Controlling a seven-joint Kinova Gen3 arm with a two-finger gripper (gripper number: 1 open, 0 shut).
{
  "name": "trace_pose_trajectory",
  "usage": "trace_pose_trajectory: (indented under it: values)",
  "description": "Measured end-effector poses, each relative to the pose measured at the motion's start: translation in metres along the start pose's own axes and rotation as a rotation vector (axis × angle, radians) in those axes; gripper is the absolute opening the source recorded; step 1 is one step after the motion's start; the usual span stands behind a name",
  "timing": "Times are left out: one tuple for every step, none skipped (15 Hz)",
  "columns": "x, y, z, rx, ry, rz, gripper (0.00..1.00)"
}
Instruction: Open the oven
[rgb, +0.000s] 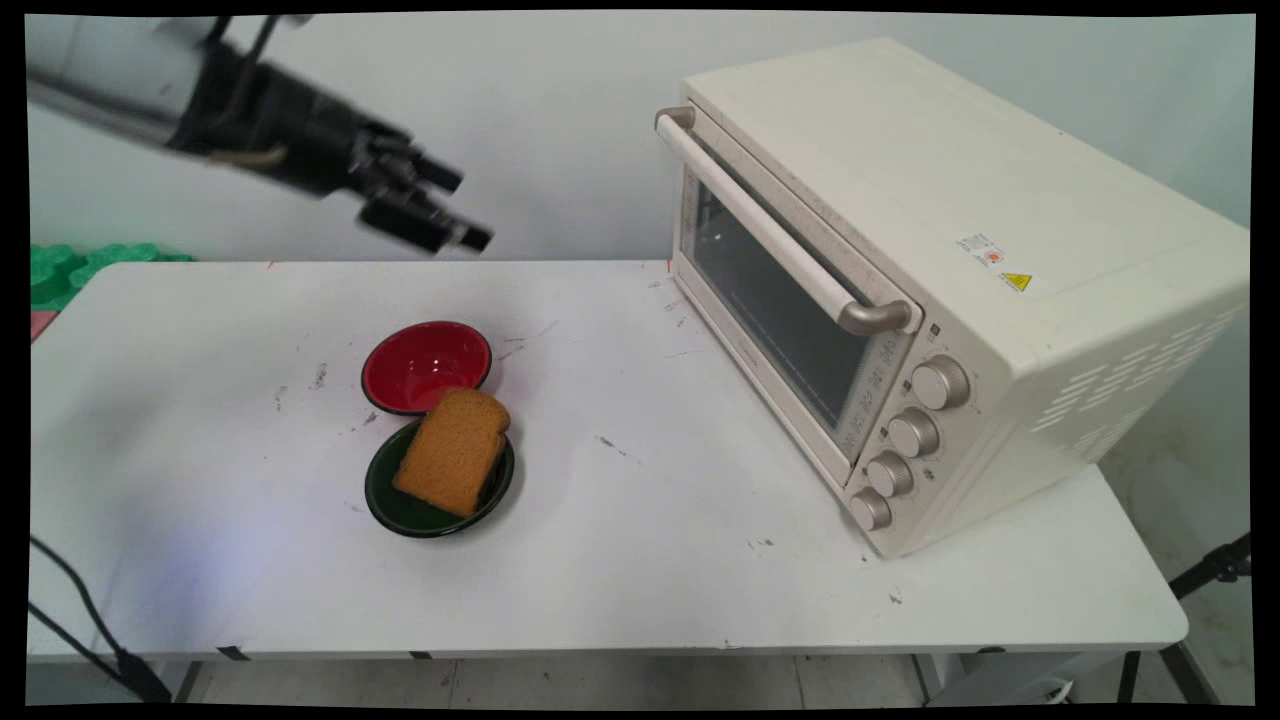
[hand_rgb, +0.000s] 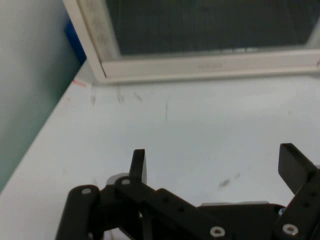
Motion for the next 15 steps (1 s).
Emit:
trace_pose_trajectory:
  values:
    - [0.019,0.001,0.006,0.005,0.004,0.003,1.0]
    - [0.034,0.003,0.011,0.009,0.007,0.005,1.0]
    - [0.053,0.004,0.019,0.012,0.009,0.006,1.0]
    - [0.072,0.005,0.027,0.013,0.011,0.007,1.0]
    - [0.087,0.007,0.035,0.013,0.011,0.008,1.0]
    - [0.096,0.008,0.04,0.013,0.01,0.008,1.0]
    - [0.11,0.009,0.049,0.011,0.007,0.009,1.0]
    - [0.125,0.011,0.059,0.008,0.001,0.011,1.0]
    - [0.139,0.014,0.07,0.003,-0.007,0.009,1.0]
    - [0.148,0.016,0.078,-0.001,-0.015,0.007,1.0]
    - [0.159,0.019,0.088,-0.01,-0.024,0.006,1.0]
    - [0.17,0.021,0.098,-0.018,-0.033,0.007,1.0]
    - [0.178,0.023,0.107,-0.025,-0.039,0.008,1.0]
    - [0.186,0.025,0.116,-0.032,-0.048,0.01,1.0]
    - [0.193,0.026,0.125,-0.038,-0.056,0.013,1.0]
